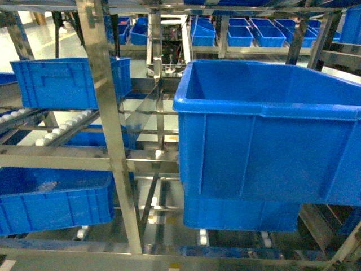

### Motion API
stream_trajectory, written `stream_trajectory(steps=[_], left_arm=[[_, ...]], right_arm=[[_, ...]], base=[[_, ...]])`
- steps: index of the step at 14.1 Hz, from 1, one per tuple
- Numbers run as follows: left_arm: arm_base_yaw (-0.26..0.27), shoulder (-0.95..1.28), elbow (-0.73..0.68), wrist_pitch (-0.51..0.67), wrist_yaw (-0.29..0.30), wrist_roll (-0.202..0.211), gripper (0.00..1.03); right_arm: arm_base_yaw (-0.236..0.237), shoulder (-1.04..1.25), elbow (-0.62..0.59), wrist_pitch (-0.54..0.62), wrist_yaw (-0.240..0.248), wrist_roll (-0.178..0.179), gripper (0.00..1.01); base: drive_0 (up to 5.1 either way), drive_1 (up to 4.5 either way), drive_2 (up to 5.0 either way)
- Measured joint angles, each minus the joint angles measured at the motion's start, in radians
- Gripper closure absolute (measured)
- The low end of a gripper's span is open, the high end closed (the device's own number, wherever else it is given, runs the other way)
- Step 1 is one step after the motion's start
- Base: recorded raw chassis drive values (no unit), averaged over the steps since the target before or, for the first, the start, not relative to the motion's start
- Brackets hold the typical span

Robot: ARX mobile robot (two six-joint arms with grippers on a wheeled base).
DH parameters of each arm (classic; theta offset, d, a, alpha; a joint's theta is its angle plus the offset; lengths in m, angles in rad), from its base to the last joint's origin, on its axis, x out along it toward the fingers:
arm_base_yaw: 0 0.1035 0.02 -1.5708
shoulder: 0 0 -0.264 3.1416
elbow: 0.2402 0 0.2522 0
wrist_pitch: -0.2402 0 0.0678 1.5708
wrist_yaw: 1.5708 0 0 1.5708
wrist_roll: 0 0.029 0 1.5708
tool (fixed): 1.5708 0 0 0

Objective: Place magnetic block on left shelf second layer

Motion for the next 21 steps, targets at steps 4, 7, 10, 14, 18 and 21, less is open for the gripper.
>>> stream_trajectory(steps=[4, 7, 10, 14, 18, 21], left_arm=[[0.000, 0.000, 0.000, 0.002, 0.000, 0.000, 0.05], [0.000, 0.000, 0.000, 0.002, 0.000, 0.000, 0.05], [0.000, 0.000, 0.000, 0.000, 0.002, 0.000, 0.05], [0.000, 0.000, 0.000, -0.002, 0.002, 0.000, 0.05], [0.000, 0.000, 0.000, 0.000, 0.001, 0.000, 0.05], [0.000, 0.000, 0.000, 0.000, 0.001, 0.000, 0.05]], right_arm=[[0.000, 0.000, 0.000, 0.005, -0.001, 0.000, 0.68], [0.000, 0.002, 0.000, 0.002, 0.000, 0.000, 0.68], [0.000, 0.003, 0.000, -0.005, 0.000, 0.000, 0.68], [0.000, 0.010, 0.000, 0.005, 0.000, 0.000, 0.68], [0.096, 0.080, 0.075, -0.114, 0.006, 0.032, 0.68], [0.231, 0.243, 0.172, -0.096, 0.037, 0.044, 0.68]], base=[[0.2, 4.37, -4.0], [0.1, 4.25, -4.1], [0.1, 4.30, -4.0], [0.0, 1.07, -1.0], [0.0, 0.00, 0.0], [0.0, 0.00, 0.0]])
